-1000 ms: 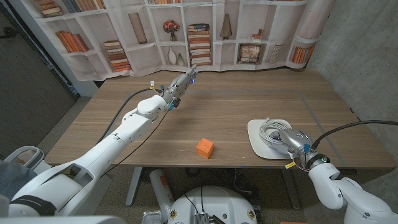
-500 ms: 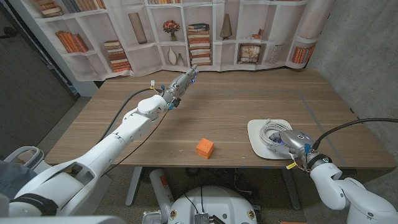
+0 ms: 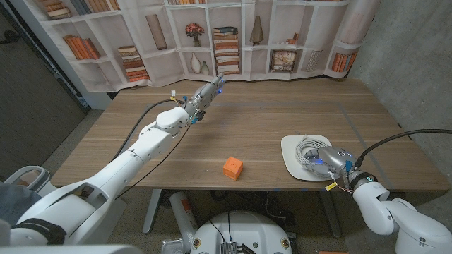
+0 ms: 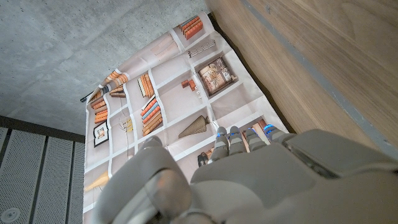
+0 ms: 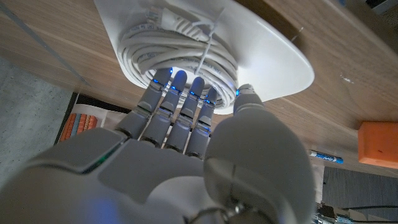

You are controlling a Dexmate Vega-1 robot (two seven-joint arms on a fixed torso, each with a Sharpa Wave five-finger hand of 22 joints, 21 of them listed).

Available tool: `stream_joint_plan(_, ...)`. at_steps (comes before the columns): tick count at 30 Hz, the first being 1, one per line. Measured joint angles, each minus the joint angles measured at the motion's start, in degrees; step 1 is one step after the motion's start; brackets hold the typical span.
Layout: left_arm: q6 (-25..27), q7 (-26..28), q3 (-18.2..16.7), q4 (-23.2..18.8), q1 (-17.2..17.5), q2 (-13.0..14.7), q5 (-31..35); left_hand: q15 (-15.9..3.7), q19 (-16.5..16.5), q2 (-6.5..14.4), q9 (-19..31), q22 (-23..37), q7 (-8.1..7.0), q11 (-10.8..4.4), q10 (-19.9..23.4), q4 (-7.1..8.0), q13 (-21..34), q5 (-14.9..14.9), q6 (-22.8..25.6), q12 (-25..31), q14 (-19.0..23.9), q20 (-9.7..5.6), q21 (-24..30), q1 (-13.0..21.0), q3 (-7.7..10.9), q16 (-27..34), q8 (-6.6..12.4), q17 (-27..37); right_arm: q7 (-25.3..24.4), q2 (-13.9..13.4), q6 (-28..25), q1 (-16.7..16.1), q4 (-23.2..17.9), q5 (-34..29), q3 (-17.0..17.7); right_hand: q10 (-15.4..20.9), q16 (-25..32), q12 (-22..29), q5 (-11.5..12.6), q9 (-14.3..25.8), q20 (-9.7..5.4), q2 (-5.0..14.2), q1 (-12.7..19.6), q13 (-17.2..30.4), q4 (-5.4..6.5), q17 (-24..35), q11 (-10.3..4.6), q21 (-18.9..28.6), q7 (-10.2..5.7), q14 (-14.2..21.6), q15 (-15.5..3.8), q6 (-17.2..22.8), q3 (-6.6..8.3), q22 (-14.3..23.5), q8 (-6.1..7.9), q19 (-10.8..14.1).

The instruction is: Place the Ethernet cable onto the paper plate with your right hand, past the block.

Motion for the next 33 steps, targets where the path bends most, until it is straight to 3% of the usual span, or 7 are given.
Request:
stream_joint_plan(9,0.0,-0.1,0.0,0.3,-0.1,-0.1,-0.1,0.00,0.0,0.0,0.0,0.0,0.00,0.00,0.0,-0.08,0.0,0.0,0.0,0.0,0.0,-0.01,0.0,0.0,-0.39,0.0,0.00,0.0,0.1,-0.9,-0.3,-0.4,-0.6,1.1,1.0,-1.3,-0.9,-0.2,0.3,-0.3,-0.02,-0.06,-1.8,0.0,0.93,-0.6,0.87,-0.9,0.08,-1.5,0.27,-2.1,-0.47,0.0,-0.89,-0.4)
stream_joint_plan(33,-0.1,-0.3,-0.2,0.8,0.0,0.0,-0.4,0.00,0.0,0.2,0.0,0.0,0.00,0.00,0.0,-0.08,0.0,0.0,0.0,0.0,0.0,-0.01,0.0,0.2,-0.38,0.0,0.00,0.0,-0.7,-1.3,0.8,-0.3,-1.1,1.2,2.9,-1.4,-0.9,-0.2,0.5,-0.5,-0.03,0.54,-2.4,-0.2,0.93,-1.2,1.04,-0.9,0.17,-1.2,0.11,-2.2,-0.47,0.0,-0.89,-0.4)
